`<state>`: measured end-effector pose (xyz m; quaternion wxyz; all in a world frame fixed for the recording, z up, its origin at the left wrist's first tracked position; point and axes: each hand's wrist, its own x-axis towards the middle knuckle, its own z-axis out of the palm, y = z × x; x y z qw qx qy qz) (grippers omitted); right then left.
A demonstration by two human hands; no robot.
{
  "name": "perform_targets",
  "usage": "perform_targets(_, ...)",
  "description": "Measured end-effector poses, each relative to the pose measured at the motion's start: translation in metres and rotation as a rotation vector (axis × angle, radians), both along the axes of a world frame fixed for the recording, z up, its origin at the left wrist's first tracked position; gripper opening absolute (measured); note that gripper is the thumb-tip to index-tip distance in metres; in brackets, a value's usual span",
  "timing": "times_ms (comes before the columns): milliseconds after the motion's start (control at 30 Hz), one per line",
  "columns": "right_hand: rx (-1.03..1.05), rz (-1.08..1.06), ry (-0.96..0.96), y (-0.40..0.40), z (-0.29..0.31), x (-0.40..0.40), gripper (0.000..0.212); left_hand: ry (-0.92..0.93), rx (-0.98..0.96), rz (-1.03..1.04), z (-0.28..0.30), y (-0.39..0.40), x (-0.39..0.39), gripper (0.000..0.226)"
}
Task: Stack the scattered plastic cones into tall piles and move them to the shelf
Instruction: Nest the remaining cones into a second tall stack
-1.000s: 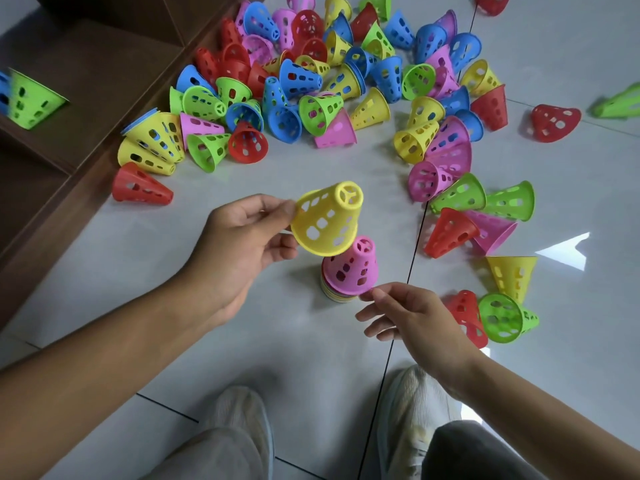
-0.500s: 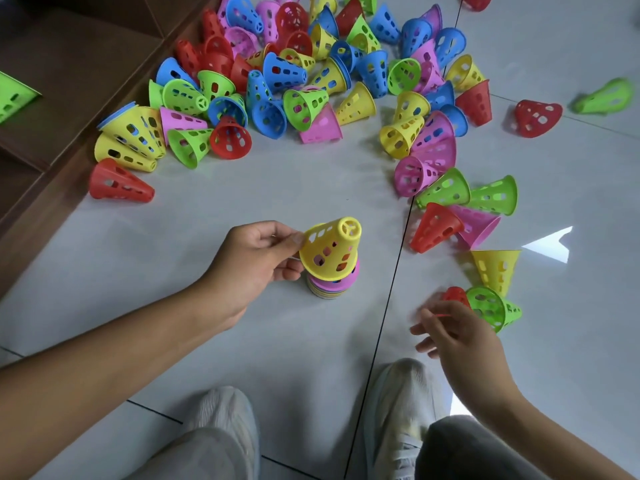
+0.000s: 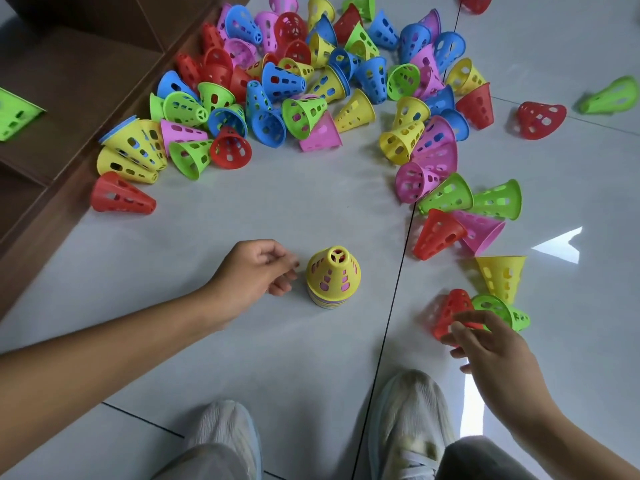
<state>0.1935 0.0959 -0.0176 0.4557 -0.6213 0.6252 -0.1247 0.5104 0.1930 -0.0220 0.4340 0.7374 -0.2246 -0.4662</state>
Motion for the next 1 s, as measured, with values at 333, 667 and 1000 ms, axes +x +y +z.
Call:
perform_targets(333,0.045,-0.065,-0.028,0.000,0.002,-0.004,0.015,-0.158,-0.076,0.246,-0.010,-0.059,0.091,0.027)
perform_targets(667,-0.051,-0.079,-0.207,-0.005,0.033,0.011,0.020,-0.143,-0.044,0.141,-0.003,-0.102,0.118,0.068)
perform_targets(1000,0.069,-0.074,-0.718,0.000,0.085,0.083,0.018,-0.109,-0.011,0.093,-0.005,-0.102,0.131,0.072)
